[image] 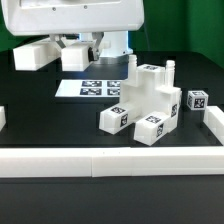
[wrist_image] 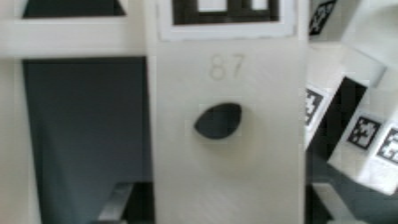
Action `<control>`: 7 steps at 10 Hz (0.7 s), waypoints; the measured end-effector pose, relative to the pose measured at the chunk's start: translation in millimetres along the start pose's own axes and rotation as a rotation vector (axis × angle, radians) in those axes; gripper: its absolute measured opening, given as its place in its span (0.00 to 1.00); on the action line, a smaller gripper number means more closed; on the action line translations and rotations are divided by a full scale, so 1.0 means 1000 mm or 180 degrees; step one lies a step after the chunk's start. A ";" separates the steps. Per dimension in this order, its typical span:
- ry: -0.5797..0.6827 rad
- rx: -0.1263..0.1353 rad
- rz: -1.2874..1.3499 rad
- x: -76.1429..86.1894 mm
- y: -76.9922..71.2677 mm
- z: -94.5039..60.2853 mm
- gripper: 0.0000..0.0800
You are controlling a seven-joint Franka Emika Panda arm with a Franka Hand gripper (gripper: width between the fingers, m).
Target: Assemble chair
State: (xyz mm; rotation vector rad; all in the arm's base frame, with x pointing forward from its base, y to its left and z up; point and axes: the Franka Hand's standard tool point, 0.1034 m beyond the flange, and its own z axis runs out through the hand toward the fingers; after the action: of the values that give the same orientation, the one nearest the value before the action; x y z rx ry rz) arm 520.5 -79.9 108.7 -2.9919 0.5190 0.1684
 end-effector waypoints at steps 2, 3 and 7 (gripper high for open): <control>-0.0023 0.0031 0.0669 -0.018 -0.013 -0.005 0.36; -0.0013 0.0048 0.0844 -0.022 -0.023 -0.010 0.36; 0.0066 0.0087 0.1818 -0.029 -0.077 -0.013 0.36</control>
Offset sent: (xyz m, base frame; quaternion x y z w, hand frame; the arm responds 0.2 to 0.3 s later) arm -0.0125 0.0451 0.0360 -0.0198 -0.0135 0.2384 0.9709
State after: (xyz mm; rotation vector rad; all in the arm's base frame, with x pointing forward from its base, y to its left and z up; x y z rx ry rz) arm 520.6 0.1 131.2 -2.7339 1.3495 0.1678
